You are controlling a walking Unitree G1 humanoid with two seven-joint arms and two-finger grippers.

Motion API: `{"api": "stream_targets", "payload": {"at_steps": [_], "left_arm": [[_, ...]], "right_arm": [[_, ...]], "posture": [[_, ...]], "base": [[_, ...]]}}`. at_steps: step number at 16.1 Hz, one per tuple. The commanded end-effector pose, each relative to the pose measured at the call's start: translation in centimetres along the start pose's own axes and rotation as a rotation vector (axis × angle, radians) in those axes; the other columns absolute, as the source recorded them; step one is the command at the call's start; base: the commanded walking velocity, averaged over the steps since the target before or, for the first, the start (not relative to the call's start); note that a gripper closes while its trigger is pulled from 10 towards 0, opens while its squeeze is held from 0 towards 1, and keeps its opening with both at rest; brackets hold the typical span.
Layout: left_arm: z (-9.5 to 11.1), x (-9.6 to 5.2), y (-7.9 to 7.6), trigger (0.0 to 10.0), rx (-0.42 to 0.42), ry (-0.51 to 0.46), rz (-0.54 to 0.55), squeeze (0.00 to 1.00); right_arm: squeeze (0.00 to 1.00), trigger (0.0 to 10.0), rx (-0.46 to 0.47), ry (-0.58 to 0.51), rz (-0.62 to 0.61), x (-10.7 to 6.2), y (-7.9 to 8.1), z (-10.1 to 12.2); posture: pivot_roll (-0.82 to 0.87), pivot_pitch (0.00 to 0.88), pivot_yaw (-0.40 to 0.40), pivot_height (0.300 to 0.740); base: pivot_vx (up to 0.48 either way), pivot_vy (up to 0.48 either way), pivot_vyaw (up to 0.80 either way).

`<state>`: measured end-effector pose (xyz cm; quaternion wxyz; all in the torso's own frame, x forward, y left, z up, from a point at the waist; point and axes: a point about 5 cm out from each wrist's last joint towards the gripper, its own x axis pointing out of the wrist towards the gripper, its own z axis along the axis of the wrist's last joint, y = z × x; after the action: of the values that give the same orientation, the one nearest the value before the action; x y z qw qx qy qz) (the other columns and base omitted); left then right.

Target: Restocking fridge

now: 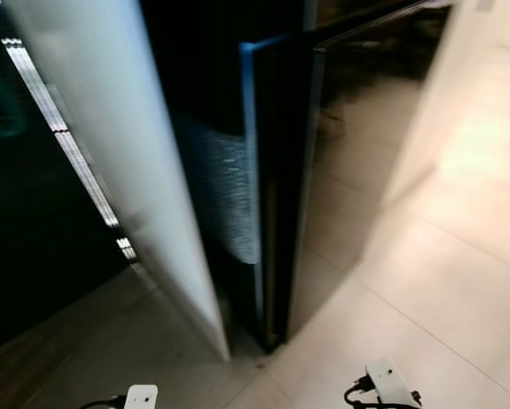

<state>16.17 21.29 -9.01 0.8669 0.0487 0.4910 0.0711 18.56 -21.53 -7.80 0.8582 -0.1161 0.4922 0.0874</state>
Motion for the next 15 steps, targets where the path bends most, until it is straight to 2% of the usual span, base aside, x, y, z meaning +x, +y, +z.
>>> {"api": "stream_targets", "payload": {"at_steps": [1, 10, 15], "left_arm": [[-0.3, 0.0, 0.3, 10.0, 0.004, 0.014, 0.005, 0.0], [-1.4, -0.3, 1.0, 10.0, 0.001, 0.02, 0.015, 0.0], [-2.3, -0.5, 1.3, 10.0, -0.054, 0.008, 0.031, 0.0]], "right_arm": [[0.0, 10.0, 0.003, 0.002, 0.004, 0.0, 0.0, 0.0], [0.0, 10.0, 0.017, 0.024, 0.022, 0.0, 0.8, -1.1], [0.0, 10.0, -0.027, 0.045, 0.06, -0.1, 1.5, -2.0]], "posture": [[-0.13, 0.0, 0.031, 0.74], [-0.1, 0.054, 0.027, 0.74], [-0.06, 0.08, -0.028, 0.74]], "base": [[0.0, 0.0, 0.8], [0.0, 0.0, 0.8], [0.0, 0.0, 0.8]]}}
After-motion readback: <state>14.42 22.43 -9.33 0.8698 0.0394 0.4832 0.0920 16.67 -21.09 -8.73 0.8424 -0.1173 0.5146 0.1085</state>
